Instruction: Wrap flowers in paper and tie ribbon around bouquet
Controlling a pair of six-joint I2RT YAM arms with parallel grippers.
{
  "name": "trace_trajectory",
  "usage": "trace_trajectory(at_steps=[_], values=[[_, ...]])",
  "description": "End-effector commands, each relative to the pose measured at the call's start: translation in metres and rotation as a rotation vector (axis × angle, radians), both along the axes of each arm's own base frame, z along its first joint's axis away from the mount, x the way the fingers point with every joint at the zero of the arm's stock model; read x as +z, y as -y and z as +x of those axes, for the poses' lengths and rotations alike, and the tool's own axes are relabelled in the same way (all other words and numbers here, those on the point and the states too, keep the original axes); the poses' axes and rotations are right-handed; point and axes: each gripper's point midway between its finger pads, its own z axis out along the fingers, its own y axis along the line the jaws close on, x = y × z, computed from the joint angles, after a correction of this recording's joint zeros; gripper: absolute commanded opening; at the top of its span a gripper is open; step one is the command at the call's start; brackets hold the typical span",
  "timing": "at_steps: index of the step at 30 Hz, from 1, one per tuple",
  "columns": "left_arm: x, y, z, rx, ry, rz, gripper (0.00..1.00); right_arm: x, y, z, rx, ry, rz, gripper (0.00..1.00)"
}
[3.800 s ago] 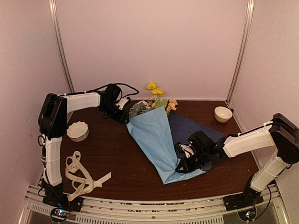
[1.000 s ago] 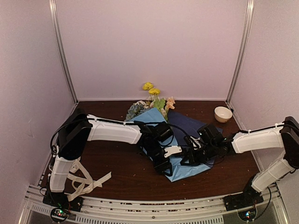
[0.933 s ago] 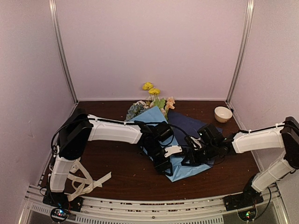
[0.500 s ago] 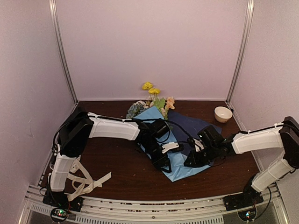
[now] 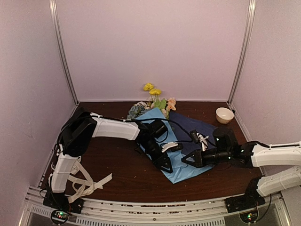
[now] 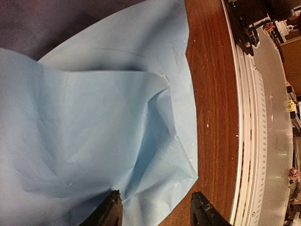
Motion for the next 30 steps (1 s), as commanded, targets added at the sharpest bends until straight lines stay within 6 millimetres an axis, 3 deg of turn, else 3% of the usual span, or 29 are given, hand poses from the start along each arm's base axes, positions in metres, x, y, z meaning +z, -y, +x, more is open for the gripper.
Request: trace_trajectory(at_steps=[1,4,8,17,22,30], values=[[-0.023,-0.010,0.001,0.027,-0.044,0.056,0.53,-0.004,-0.031,-0.014,0.103,-0.004,0.100,0.03],[-0.024,-0.010,0.002,0.030,-0.046,0.057,0.53,-0.024,-0.041,-0.010,0.104,-0.027,0.063,0.00],[-0.024,-0.010,0.002,0.035,-0.048,0.060,0.52,-0.059,-0.036,0.003,0.042,-0.056,-0.059,0.00],[-0.024,-0.010,0.003,0.041,-0.051,0.056,0.52,-0.128,0.023,0.016,-0.130,-0.083,-0.448,0.00],[-0.025,-0.011,0.004,0.045,-0.053,0.059,0.52,-0.137,0.043,0.014,-0.184,-0.087,-0.518,0.00],[-0.025,-0.011,0.003,0.044,-0.057,0.058,0.52,-0.124,0.064,0.011,-0.225,-0.061,-0.556,0.00]])
